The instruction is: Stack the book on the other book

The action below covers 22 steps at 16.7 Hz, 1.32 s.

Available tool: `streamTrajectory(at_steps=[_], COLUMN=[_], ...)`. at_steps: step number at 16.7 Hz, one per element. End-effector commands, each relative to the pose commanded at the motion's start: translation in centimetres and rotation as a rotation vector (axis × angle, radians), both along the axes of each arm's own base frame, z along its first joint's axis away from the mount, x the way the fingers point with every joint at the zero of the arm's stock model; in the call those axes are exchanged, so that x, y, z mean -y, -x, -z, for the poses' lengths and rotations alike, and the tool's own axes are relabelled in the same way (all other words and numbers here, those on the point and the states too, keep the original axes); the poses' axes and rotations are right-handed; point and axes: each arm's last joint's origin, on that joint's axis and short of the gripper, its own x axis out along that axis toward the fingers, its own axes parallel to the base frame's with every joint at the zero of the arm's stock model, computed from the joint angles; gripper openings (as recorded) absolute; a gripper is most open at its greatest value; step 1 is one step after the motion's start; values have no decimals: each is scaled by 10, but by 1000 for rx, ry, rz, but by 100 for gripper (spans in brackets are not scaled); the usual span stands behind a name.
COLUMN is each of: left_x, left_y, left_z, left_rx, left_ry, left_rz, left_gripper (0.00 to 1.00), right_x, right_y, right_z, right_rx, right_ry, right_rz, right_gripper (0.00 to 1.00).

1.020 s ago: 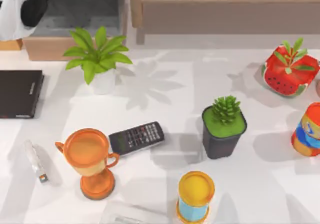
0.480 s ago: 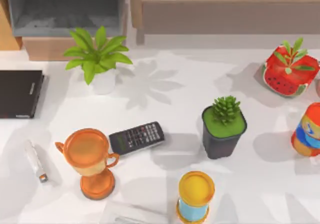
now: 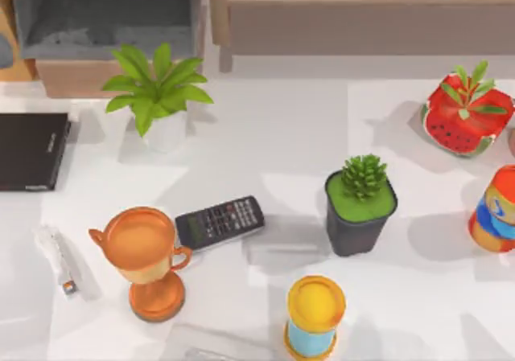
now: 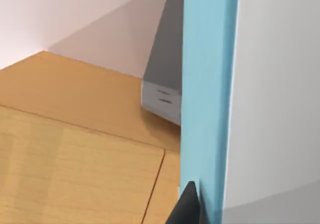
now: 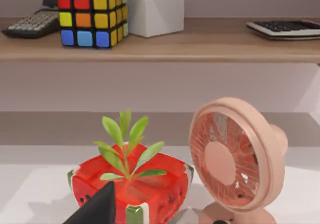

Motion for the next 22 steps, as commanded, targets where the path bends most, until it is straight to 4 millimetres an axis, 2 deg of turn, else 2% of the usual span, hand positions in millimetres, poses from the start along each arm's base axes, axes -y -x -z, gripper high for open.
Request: streamTrajectory(at_steps=[5,8,10,21,22], left_x=[-32,-42,-45,-45,-45], left_y=[16,16,15,11,11], left_z=[84,115,121,123,123], left_rx=[-320,-459,-487,-487,-487], left_ry=[-245,-316,-332,-332,-332], left_rz=[-33,-30,-34,-34,-34], left_gripper=[0,0,0,0,8], right_x=[0,0,0,0,0], right_y=[0,0,0,0,0], right_z=[0,0,0,0,0], right_rx=[0,0,0,0,0], right_ry=[0,0,0,0,0], right_rz=[0,0,0,0,0], right_gripper=[100,100,100,100,100])
